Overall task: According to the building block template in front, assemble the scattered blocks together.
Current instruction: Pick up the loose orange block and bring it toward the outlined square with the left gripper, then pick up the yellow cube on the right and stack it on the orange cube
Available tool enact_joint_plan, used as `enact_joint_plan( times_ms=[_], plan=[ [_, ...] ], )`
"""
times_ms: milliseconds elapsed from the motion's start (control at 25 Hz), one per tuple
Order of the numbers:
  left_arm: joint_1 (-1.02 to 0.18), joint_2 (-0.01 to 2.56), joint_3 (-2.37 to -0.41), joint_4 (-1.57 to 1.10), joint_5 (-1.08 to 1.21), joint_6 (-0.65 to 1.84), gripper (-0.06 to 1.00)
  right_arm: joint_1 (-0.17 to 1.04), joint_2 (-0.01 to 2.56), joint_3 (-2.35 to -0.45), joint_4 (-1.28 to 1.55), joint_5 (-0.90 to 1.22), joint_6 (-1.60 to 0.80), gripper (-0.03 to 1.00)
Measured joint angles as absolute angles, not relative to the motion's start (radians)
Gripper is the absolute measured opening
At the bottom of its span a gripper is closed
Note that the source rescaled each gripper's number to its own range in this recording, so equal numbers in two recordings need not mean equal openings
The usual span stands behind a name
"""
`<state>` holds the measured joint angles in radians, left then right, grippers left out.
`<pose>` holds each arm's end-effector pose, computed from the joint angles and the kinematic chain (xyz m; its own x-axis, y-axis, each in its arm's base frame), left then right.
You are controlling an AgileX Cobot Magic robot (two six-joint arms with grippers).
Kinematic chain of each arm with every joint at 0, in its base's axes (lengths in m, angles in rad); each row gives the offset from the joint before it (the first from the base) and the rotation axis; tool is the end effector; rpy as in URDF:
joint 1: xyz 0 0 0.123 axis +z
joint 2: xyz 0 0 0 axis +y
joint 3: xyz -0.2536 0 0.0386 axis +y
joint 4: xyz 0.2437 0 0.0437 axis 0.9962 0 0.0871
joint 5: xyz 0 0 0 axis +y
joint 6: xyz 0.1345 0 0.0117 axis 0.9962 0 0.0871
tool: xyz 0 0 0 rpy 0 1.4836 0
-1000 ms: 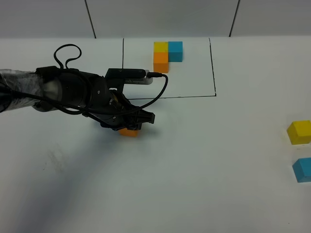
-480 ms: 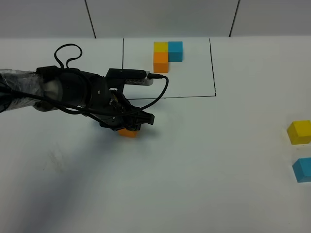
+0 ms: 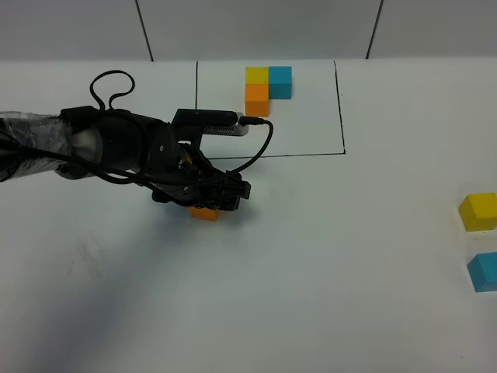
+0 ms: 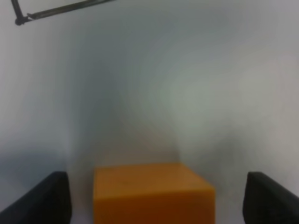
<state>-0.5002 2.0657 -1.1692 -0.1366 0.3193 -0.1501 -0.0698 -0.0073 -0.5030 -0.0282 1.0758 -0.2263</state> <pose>0.3471 -0.1963 0.0430 -0.8980 0.1763 -0.4030 0.2572 0.9537 -0.1560 0.0569 -0.0073 0.2548 -0.4677 -0.2052 -0.8598 -0.0199 0.9749 -0.2219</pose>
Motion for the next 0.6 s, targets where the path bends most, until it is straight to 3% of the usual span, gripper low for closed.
enact_joint_plan(
  times_ms=[600],
  plan=[
    [-0.497, 1.984, -1.143, -0.107, 0.449, -0.169, 0.99, -0.07, -0.007, -0.503, -0.028, 1.075, -0.226, 0.01]
  ],
)
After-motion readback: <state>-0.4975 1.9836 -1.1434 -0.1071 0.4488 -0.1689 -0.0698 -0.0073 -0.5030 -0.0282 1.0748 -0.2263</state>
